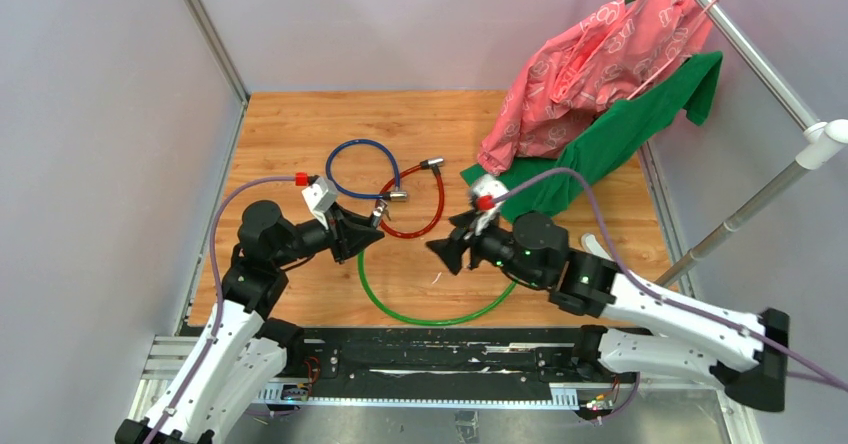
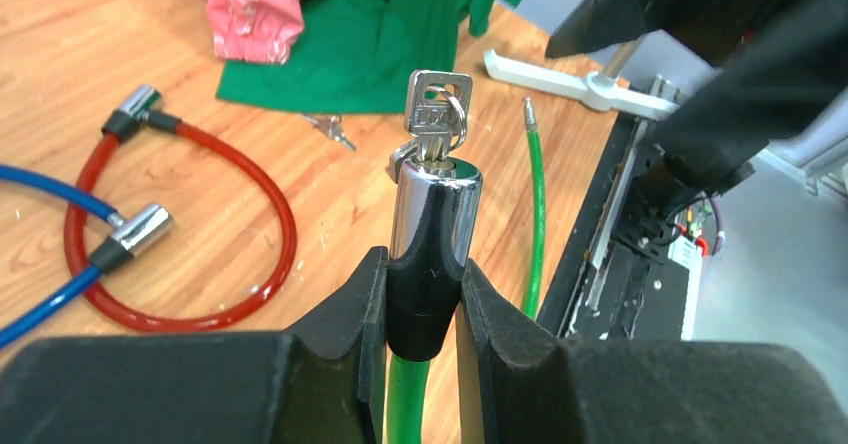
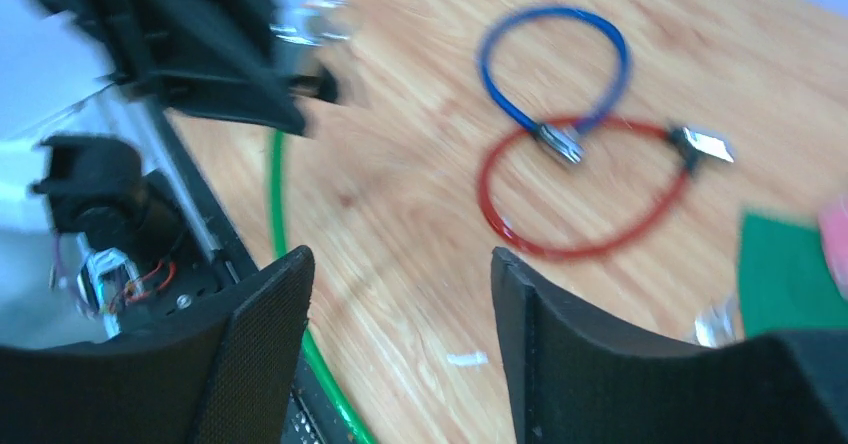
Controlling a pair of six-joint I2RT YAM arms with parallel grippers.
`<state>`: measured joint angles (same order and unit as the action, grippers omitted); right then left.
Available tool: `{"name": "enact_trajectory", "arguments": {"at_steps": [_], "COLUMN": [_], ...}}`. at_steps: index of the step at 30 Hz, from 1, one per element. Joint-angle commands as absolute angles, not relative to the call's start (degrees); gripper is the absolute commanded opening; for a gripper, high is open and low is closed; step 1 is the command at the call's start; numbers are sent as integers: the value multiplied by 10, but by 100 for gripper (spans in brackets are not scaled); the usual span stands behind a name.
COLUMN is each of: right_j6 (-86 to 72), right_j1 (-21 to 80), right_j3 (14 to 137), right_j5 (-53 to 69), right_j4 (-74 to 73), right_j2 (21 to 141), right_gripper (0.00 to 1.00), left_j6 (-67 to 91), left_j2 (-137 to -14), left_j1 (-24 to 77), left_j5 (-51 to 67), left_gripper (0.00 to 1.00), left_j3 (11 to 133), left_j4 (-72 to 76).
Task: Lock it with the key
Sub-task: Lock the lock.
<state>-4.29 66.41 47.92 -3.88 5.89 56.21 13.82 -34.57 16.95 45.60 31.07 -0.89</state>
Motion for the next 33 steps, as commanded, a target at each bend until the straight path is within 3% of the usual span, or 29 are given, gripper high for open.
{"name": "enact_trajectory", "arguments": {"at_steps": [1,4,7,11,14,19,27,30,33], "right_j6": [-308,-459,-510,-550,-538,-521,-550,-543,-508], "right_j1": [611,607,607,602,562,526,509,507,505], "right_j3": [421,404,404,397,402,380,285,284,286], "right_j5": [-211,-305,-317,-315,-240,-197,-180,-198,-207], "right_j4": [-176,-322,-370,-409,-424,-411,-219,-215,-204], "right_j2": [489,459,453,488,543,564,582,602,602], "right_gripper": [64,52,50,62,66,66,60,50,15], "left_j6": [87,87,96,100,106,122,139,140,143], "left_j2": [-343,-344,-342,-342,-341,-340,-338,-337,-336], "left_j1": [170,170,170,170,170,170,170,170,170], "left_j5": [461,458,455,456,455,456,455,457,457], "left_gripper": [0,0,0,0,0,0,0,0,0], "left_j3": [334,337,335,332,330,326,317,320,322], "left_j4": [-68,-62,-53,-52,-45,-24,-9,-12,-15]}}
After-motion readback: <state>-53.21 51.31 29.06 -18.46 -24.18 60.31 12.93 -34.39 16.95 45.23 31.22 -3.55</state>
